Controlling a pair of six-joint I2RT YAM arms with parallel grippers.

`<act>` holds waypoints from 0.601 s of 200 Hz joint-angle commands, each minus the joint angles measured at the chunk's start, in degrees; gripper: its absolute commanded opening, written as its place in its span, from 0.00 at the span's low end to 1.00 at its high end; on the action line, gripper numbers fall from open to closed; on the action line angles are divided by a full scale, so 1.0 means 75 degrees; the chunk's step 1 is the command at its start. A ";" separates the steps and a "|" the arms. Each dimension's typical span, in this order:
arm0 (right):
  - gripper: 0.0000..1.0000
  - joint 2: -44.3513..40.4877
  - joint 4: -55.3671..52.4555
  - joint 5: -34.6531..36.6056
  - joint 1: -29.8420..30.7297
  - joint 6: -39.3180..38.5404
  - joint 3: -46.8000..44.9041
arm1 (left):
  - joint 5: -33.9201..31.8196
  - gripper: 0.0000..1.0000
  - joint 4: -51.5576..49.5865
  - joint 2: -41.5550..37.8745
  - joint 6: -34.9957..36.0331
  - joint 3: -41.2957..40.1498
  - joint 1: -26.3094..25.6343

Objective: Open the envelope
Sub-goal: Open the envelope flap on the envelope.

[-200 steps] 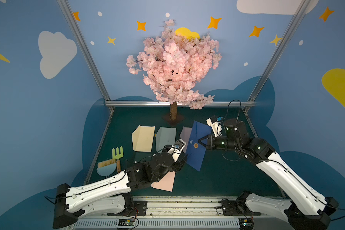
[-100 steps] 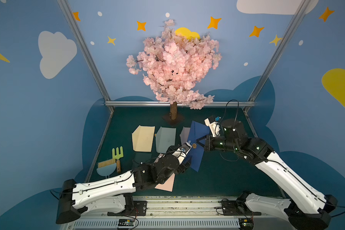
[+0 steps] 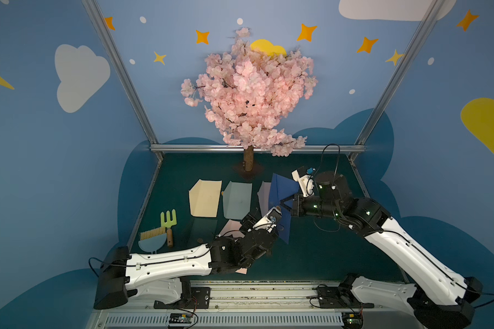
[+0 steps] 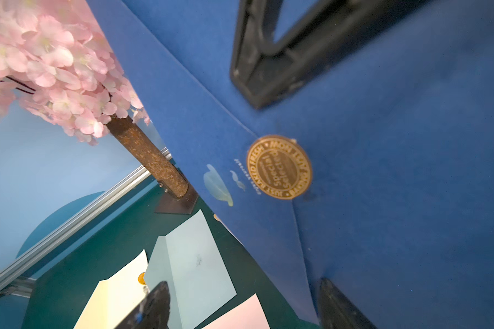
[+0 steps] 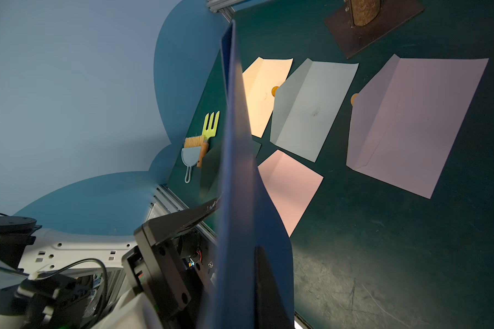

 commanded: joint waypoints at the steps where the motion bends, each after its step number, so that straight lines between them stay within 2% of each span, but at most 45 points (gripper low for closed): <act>1: 0.00 0.0041 0.0143 0.0035 0.0106 0.0038 0.0268 | -0.0736 0.82 0.0232 -0.0054 -0.0134 0.0234 -0.0004; 44: 0.00 0.0035 0.0141 0.0035 0.0157 0.0049 0.0229 | -0.0905 0.83 0.0405 -0.0505 -0.0085 -0.0005 0.0031; 99: 0.00 0.0088 0.0210 -0.0035 0.0247 0.0091 0.0180 | 0.0299 0.83 0.0730 -0.1345 -0.0314 -0.0600 0.0249; 120: 0.00 0.0080 0.0261 -0.0094 0.0271 0.0091 0.0163 | 0.0342 0.83 0.0653 -0.1613 -0.0622 -0.0717 0.0409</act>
